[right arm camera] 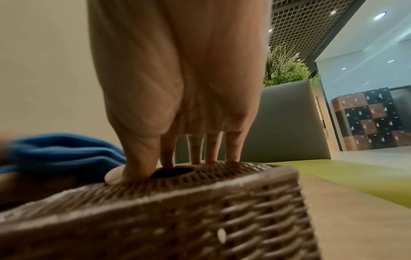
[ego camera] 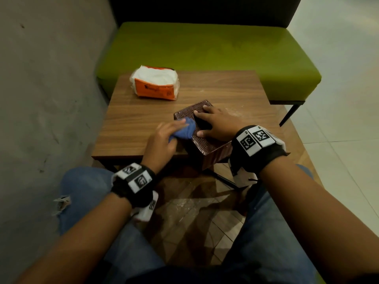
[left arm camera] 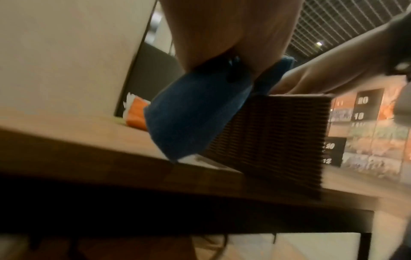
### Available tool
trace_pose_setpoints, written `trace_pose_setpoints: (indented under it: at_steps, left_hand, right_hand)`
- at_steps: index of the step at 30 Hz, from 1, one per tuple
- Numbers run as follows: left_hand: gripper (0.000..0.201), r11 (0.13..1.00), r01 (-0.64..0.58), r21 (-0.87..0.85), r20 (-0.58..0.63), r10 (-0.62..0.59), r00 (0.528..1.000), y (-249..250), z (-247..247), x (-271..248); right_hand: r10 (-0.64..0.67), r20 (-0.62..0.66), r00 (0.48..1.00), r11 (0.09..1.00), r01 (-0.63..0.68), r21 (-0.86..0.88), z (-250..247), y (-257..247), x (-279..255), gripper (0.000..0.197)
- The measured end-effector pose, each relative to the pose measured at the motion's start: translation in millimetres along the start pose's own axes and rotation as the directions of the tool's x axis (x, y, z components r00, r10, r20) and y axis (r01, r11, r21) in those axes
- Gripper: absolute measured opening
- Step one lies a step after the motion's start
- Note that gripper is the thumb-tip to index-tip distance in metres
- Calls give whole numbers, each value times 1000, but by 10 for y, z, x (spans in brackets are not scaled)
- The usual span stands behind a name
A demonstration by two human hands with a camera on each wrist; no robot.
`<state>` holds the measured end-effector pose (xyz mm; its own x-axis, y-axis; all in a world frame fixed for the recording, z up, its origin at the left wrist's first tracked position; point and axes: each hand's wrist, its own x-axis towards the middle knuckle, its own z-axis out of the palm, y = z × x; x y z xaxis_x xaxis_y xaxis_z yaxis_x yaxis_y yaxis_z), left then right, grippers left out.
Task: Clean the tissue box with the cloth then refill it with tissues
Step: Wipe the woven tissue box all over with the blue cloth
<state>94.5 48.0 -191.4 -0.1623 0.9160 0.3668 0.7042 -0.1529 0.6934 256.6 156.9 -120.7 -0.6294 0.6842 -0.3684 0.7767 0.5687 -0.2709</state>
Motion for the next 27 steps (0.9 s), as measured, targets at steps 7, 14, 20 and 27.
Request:
trace_pose_setpoints:
  at_steps: [7, 14, 20, 27]
  left_hand:
    - [57, 981, 66, -182, 29, -62, 998, 250, 129, -377]
    - [58, 985, 98, -145, -23, -102, 994, 20, 33, -167]
    - [51, 981, -134, -137, 133, 152, 979, 273, 148, -497]
    - [58, 987, -139, -77, 142, 149, 979, 308, 155, -499]
  right_hand:
    - [25, -12, 1000, 999, -25, -39, 45, -24, 25, 71]
    - [17, 4, 1000, 1000, -17, -4, 20, -19, 18, 73]
    - [12, -20, 1000, 1000, -12, -10, 10, -16, 4, 69]
    - [17, -29, 999, 1000, -17, 3, 20, 4, 33, 70]
